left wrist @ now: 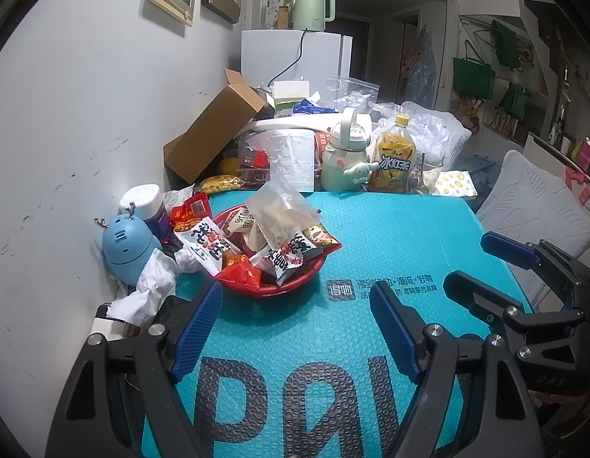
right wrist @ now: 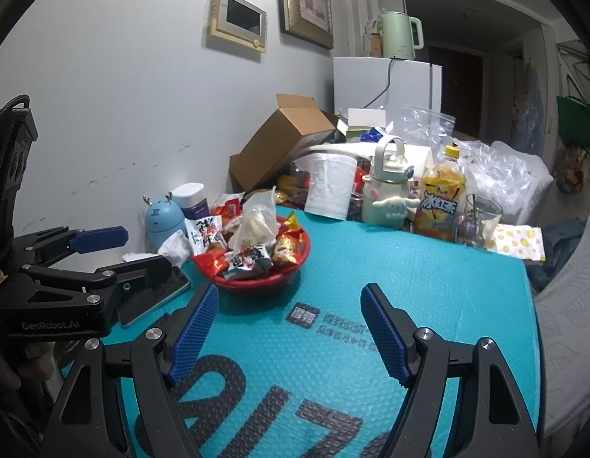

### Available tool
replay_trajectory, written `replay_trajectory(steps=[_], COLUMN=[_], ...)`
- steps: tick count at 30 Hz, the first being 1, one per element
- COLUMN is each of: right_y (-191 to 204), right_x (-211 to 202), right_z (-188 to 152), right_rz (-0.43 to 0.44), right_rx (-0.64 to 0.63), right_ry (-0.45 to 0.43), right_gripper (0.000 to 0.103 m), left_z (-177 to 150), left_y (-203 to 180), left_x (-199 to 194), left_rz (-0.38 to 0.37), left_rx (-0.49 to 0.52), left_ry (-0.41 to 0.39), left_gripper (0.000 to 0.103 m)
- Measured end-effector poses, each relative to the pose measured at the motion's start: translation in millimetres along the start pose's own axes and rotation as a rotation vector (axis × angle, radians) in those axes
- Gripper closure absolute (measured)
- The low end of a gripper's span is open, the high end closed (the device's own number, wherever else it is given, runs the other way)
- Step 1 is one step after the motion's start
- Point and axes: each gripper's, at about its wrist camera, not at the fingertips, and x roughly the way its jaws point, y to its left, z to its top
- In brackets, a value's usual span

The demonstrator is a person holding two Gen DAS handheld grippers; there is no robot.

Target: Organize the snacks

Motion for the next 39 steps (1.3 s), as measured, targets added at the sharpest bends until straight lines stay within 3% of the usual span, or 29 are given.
replay_trajectory(steps=[39], right_y=[-4.8], right_x=[-5.1], right_z=[-3.6], right_rz=[-0.048], right_rx=[0.035], right_ry=[0.019], right_gripper=[0.026], left_z=[-1.9], left_y=[-2.0], left_x=[-0.9], left_rz=[-0.002], left_rx=[0.034], left_ry=[0.002], left_gripper=[0.024])
